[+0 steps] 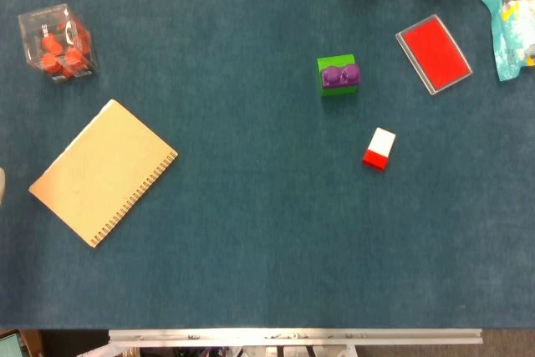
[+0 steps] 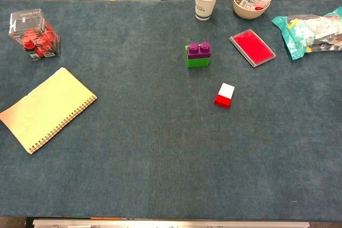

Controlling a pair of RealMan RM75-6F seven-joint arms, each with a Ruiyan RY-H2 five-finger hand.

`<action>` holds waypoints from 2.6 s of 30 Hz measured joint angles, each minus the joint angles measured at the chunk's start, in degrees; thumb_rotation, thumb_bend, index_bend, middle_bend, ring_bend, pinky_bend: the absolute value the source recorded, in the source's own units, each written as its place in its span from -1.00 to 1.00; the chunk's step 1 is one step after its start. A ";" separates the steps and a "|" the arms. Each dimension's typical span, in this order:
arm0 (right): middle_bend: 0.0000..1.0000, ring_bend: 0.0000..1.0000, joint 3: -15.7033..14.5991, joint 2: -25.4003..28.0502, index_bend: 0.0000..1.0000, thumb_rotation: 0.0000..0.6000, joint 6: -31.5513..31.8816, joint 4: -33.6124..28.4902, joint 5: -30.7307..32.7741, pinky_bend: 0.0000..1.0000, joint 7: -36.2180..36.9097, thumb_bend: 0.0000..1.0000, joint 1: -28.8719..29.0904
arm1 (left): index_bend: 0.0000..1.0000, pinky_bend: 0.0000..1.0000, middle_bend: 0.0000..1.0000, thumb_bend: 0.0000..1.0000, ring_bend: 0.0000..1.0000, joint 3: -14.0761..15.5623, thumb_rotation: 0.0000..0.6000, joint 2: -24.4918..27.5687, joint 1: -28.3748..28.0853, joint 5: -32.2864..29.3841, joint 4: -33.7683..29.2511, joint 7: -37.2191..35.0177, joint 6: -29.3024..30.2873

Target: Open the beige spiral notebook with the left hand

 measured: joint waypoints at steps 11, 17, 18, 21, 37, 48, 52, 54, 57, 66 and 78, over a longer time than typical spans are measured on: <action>-0.40 -0.58 0.14 0.10 -0.38 1.00 0.47 -0.17 -0.20 -0.42 -0.07 -0.22 -0.07 | -0.84 -0.78 -0.91 -0.23 -1.00 0.18 1.00 0.54 -0.15 -0.17 0.25 -0.56 -0.74; -0.40 -0.58 0.10 0.20 -0.38 1.00 0.54 -0.30 -0.32 -0.42 -0.06 -0.22 -0.12 | -0.84 -0.78 -0.85 -0.33 -1.00 0.77 0.66 2.12 -1.24 -0.23 0.08 -4.06 -4.32; -0.40 -0.58 0.10 0.20 -0.38 1.00 0.57 -0.28 -0.30 -0.42 -0.05 -0.22 -0.14 | -0.84 -0.78 -0.84 -0.35 -1.00 0.88 0.42 2.47 -1.58 -0.23 0.17 -4.76 -5.24; -0.40 -0.58 0.09 0.22 -0.38 1.00 0.55 -0.30 -0.26 -0.42 -0.03 -0.22 -0.16 | -0.81 -0.78 -0.78 -0.40 -0.96 1.22 -0.15 3.43 -3.01 -0.16 1.22 -6.68 -8.62; -0.40 -0.58 0.12 0.35 -0.38 1.00 0.47 -0.83 -0.63 -0.42 -0.33 -0.22 0.08 | -0.51 -0.78 -0.47 -0.51 -0.81 4.64 -1.00 3.05 -10.40 0.57 12.47 -12.84 -24.65; -0.40 -0.58 0.04 0.36 -0.38 1.00 0.48 -0.75 -0.73 -0.42 -0.18 -0.22 0.07 | -0.50 -0.78 -0.46 -0.51 -0.81 6.32 -1.00 -0.59 -10.25 -3.61 16.93 -8.80 -27.93; -0.40 -0.58 -0.03 0.34 -0.38 1.00 0.43 -0.71 -0.78 -0.42 -0.12 -0.22 0.07 | -0.50 -0.78 -0.46 -0.51 -0.81 7.29 -1.00 -1.87 -9.72 -4.07 18.14 -7.34 -28.41; -0.40 -0.58 -0.02 0.40 -0.38 1.00 0.48 -0.75 -0.75 -0.42 -0.12 -0.21 0.04 | -0.50 -0.78 -0.47 -0.51 -0.81 7.63 -1.00 -2.25 -9.55 -4.16 18.29 -7.52 -28.69; -0.40 -0.58 -0.01 0.53 -0.38 1.00 0.62 -0.85 -0.78 -0.42 -0.13 -0.22 -0.01 | -0.50 -0.78 -0.49 -0.51 -0.81 7.84 -1.00 -2.90 -9.35 -3.96 18.80 -7.67 -28.57; -0.40 -0.58 -0.12 0.87 -0.38 1.00 1.12 -1.13 -0.83 -0.42 -0.22 -0.22 -0.40 | -0.50 -0.78 -0.50 -0.51 -0.81 7.31 -1.00 -4.78 -9.67 -3.58 20.81 -8.54 -28.07; -0.40 -0.58 -0.07 1.00 -0.38 1.00 1.32 -1.14 -0.82 -0.42 -0.15 -0.22 -0.55 | -0.50 -0.78 -0.40 -0.51 -0.80 8.13 -1.00 -5.17 -10.35 -3.46 20.08 -8.03 -29.75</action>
